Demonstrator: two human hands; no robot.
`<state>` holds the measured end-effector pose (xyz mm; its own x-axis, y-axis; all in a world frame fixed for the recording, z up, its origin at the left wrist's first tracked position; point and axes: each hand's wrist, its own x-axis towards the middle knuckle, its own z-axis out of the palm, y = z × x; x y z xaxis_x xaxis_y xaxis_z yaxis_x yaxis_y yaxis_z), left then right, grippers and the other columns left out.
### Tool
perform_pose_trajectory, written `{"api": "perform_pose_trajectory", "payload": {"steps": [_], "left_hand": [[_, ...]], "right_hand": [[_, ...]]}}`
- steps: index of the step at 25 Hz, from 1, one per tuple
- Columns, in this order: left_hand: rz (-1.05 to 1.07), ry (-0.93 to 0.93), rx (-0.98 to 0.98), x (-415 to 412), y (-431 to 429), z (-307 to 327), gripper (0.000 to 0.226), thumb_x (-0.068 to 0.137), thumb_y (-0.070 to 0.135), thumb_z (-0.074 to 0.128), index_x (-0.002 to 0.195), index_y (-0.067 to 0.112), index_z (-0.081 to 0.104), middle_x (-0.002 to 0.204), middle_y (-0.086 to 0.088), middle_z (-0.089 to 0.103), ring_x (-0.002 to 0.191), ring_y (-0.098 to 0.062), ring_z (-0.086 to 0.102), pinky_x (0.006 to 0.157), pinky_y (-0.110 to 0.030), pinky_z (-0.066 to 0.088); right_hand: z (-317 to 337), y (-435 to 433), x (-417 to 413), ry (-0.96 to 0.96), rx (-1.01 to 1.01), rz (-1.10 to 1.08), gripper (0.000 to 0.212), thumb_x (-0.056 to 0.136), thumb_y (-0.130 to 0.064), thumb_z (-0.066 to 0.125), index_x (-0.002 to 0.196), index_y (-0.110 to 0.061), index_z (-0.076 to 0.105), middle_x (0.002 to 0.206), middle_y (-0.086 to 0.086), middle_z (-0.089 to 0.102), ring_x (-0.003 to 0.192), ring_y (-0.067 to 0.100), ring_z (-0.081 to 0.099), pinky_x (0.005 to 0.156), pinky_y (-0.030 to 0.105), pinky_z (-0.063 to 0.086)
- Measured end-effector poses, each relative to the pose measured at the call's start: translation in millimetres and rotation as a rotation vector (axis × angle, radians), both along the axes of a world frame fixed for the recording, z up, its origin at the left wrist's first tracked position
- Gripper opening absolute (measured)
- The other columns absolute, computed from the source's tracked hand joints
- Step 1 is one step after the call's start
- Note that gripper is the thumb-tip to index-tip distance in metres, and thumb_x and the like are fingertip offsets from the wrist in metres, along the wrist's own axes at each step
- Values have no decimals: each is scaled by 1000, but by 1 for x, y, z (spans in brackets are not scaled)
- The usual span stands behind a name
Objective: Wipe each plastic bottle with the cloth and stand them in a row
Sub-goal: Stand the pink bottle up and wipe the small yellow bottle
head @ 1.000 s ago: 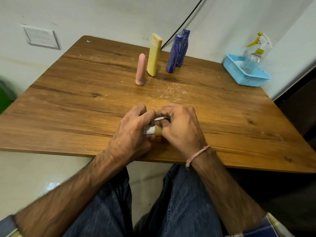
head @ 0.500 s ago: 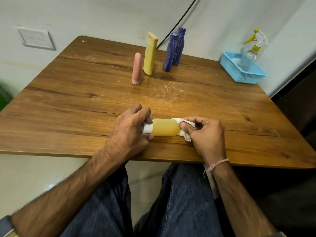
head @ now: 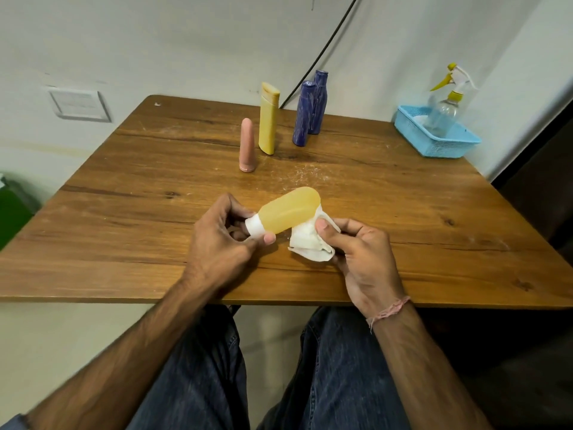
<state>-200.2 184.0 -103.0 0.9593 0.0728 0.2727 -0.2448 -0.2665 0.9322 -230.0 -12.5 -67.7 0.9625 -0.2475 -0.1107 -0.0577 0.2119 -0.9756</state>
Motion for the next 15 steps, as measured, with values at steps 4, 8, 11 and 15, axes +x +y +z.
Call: {"api": "perform_pose_trajectory", "payload": {"steps": [4, 8, 11, 15], "left_hand": [[-71, 97, -152, -1, -1, 3, 39, 69, 15, 90, 95, 12, 60, 90, -3, 70, 74, -7, 63, 61, -21, 53], [-41, 82, 1, -1, -3, -1, 37, 70, 28, 89, 88, 18, 58, 80, 0, 69, 69, -14, 60, 57, -34, 52], [-114, 191, -376, 3, 3, 0, 34, 73, 16, 87, 90, 10, 58, 86, -13, 70, 76, -26, 64, 65, -41, 58], [-298, 419, -922, 22, 21, 7, 24, 90, 15, 66, 109, 4, 58, 110, -27, 69, 93, -31, 67, 89, -45, 60]], "right_hand": [[1, 10, 6, -126, 90, -79, 15, 85, -5, 73, 99, -3, 74, 92, 8, 78, 86, 18, 74, 77, 31, 61], [-8, 46, 7, -270, -324, -92, 5, 83, -12, 79, 86, -14, 75, 85, -2, 77, 79, 10, 74, 68, 29, 59], [-9, 52, 7, -287, -420, -32, 5, 82, -13, 80, 85, -15, 76, 83, -6, 77, 78, 8, 73, 66, 28, 60], [-5, 12, 28, -157, 101, -134, 10, 87, -2, 71, 90, -11, 73, 84, 0, 77, 80, 13, 73, 60, 22, 57]]}}
